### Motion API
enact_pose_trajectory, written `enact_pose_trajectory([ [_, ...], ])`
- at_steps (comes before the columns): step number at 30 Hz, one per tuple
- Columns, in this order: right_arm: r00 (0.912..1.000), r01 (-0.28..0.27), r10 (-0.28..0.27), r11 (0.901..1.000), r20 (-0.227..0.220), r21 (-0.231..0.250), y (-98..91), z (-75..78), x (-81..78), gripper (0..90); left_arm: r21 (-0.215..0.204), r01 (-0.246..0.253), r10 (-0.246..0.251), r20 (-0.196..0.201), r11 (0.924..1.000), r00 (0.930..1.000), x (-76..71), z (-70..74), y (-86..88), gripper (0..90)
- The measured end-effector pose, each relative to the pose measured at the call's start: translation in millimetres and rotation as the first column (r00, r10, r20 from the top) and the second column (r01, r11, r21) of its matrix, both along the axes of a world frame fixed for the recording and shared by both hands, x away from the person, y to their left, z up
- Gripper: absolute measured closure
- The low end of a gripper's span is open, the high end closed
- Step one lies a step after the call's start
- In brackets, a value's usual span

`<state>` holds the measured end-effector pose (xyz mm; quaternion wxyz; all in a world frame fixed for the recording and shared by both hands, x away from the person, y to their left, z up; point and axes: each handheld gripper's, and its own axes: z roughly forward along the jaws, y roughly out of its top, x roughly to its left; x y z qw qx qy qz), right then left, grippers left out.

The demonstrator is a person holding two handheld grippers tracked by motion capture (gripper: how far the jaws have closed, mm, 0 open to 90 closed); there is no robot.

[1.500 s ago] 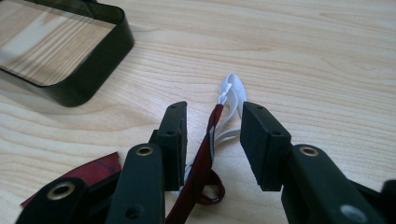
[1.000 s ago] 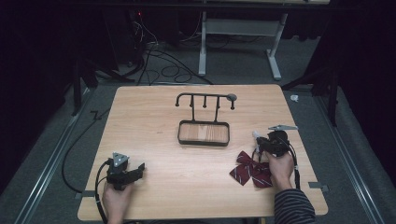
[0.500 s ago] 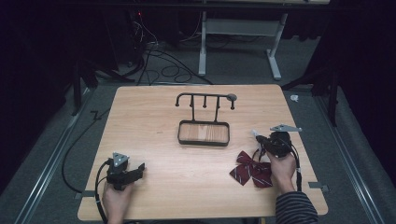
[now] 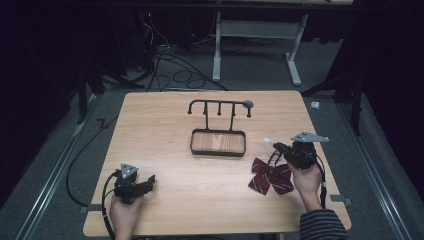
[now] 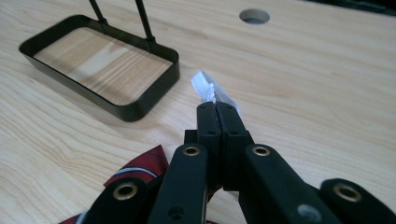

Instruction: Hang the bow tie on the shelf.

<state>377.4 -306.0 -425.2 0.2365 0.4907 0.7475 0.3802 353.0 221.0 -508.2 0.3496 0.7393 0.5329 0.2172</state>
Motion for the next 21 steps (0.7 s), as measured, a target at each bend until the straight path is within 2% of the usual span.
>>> enact_pose_trajectory([
  [8, 0.9984, -0.030, 0.031, 0.9995, 0.048, -0.012, 8.0, 17.5, -6.5, 90.0, 0.000, 0.000, 0.000, 0.000, 1.0000, 1.0000, 0.0, 0.0, 0.0, 27.3],
  [13, 0.9952, -0.061, 0.063, 0.9977, 0.075, -0.029, 13.6, 27.9, -9.3, 90.0, -0.002, 0.001, -0.001, -0.001, 1.0000, 1.0000, 0.0, 0.0, 0.2, 27.3],
  [18, 0.9918, -0.075, 0.078, 0.9967, 0.102, -0.030, 17.8, 36.7, -12.2, 90.0, -0.002, 0.001, -0.001, -0.001, 1.0000, 1.0000, 0.0, 0.1, 0.3, 27.3],
  [21, 0.9901, -0.083, 0.087, 0.9955, 0.110, -0.047, 20.6, 39.7, -13.3, 90.0, -0.003, 0.000, 0.000, -0.001, 1.0000, 1.0000, 0.0, 0.1, 0.4, 27.3],
])
